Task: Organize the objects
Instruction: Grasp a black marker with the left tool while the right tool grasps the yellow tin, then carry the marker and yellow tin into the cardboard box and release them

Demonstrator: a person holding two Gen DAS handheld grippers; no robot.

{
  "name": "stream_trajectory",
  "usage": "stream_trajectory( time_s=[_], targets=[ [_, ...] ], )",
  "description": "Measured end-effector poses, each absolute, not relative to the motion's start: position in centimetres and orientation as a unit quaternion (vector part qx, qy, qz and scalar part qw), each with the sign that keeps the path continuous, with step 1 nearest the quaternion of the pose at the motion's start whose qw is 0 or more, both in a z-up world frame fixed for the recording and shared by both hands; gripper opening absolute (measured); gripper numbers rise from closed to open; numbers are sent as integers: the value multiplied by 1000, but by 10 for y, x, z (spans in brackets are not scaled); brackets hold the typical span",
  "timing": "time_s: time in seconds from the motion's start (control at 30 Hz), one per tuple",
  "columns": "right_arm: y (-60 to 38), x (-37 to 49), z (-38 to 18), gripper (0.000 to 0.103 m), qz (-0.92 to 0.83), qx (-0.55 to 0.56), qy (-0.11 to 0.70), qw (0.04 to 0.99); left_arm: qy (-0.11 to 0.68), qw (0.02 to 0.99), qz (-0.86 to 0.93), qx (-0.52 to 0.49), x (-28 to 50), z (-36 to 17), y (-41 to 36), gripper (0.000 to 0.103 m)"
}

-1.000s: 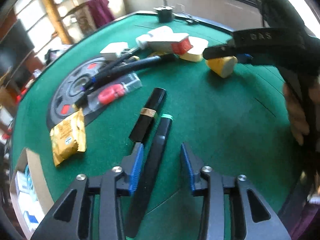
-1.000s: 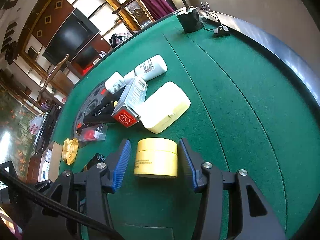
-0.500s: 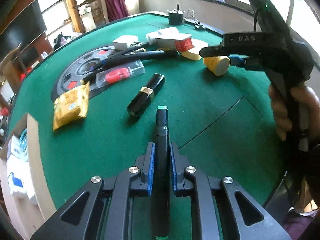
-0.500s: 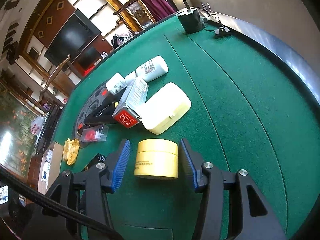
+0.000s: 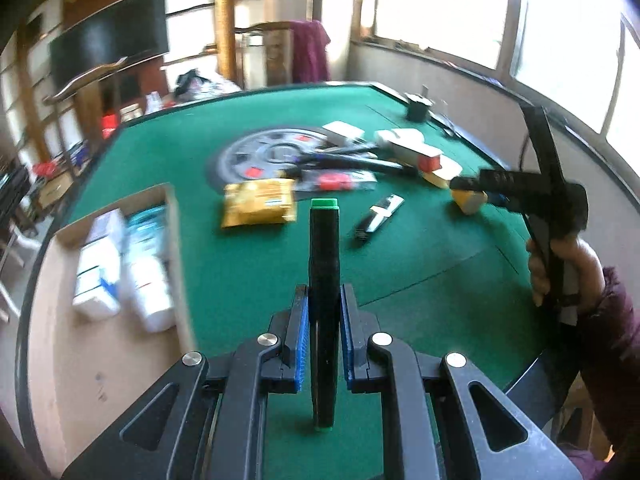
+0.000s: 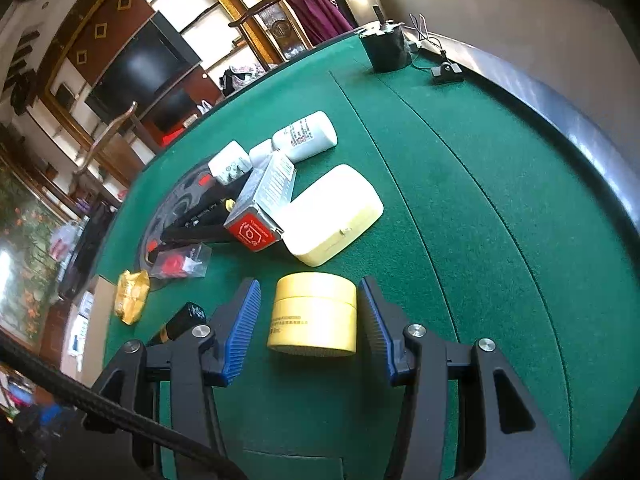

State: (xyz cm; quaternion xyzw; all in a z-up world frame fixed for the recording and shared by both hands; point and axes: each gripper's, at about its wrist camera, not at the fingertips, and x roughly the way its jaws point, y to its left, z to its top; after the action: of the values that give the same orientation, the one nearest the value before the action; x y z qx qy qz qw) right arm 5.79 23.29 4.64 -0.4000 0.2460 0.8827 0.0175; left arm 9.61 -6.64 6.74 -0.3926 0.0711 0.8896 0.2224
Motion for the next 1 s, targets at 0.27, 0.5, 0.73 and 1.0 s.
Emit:
stream_trajectory(
  time_s=[0.27,0.5,0.73,1.0],
  targets=[
    [218,62,50,38,880,-431,194,48,28,171,910,-378,107,87,-148,13],
    [197,72,73,38,875,-432,221,-13,-4,145,919,-367,109,100,-198,13],
    [139,75,118,38,886,-407,200,-95,-73,143,926,-343,102,120,-244,12],
    [51,50,137,38,860,-423,195,-207,-38,91,927,-363,65,120,-273,12]
  ],
)
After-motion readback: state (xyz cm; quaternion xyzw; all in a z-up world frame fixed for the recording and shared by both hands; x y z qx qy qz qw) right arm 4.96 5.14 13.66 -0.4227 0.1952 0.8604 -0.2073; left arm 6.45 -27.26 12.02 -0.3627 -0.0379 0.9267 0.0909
